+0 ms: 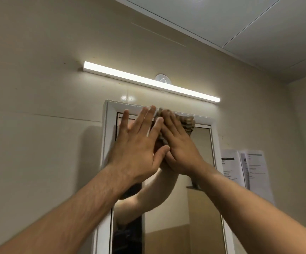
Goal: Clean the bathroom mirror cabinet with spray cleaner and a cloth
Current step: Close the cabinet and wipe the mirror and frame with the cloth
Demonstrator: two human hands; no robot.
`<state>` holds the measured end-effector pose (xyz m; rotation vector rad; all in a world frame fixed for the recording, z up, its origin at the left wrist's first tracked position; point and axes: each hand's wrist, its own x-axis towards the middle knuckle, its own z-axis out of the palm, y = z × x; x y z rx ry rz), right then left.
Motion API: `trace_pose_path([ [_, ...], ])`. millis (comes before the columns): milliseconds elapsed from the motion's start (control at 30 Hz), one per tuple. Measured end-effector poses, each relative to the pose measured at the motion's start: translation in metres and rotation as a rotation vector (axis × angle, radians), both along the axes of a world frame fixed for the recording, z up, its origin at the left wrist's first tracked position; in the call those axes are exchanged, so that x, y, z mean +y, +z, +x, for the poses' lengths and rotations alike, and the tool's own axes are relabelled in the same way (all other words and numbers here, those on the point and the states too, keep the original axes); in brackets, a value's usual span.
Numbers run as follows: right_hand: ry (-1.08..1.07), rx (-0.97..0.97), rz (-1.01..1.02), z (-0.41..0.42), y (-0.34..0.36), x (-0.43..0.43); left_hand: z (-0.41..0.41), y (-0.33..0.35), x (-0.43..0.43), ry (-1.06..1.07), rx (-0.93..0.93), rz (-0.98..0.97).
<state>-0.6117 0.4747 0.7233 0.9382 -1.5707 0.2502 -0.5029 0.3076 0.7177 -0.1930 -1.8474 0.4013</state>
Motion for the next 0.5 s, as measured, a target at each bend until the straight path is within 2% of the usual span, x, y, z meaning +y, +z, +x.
trace_pose_path([
  [33, -0.008, 0.03, 0.061, -0.009, -0.002, 0.019, -0.002, 0.002, 0.005, -0.022, -0.003, -0.011],
  [67, -0.023, 0.003, 0.024, -0.02, -0.003, 0.041, -0.004, 0.003, 0.011, -0.043, -0.004, -0.02],
  [167, -0.085, -0.253, -0.365, -0.048, -0.015, 0.096, -0.009, -0.005, 0.024, -0.065, 0.035, -0.069],
  [233, -0.062, -0.432, -0.528, -0.057, -0.025, 0.11, -0.011, -0.017, 0.034, -0.092, 0.047, -0.102],
  [433, -0.006, -0.598, -0.653, -0.04, -0.088, 0.098, -0.01, -0.056, 0.065, -0.129, -0.011, -0.119],
  [500, 0.029, -0.745, -0.732, -0.032, -0.124, 0.098, -0.01, -0.069, 0.072, -0.123, -0.034, -0.133],
])
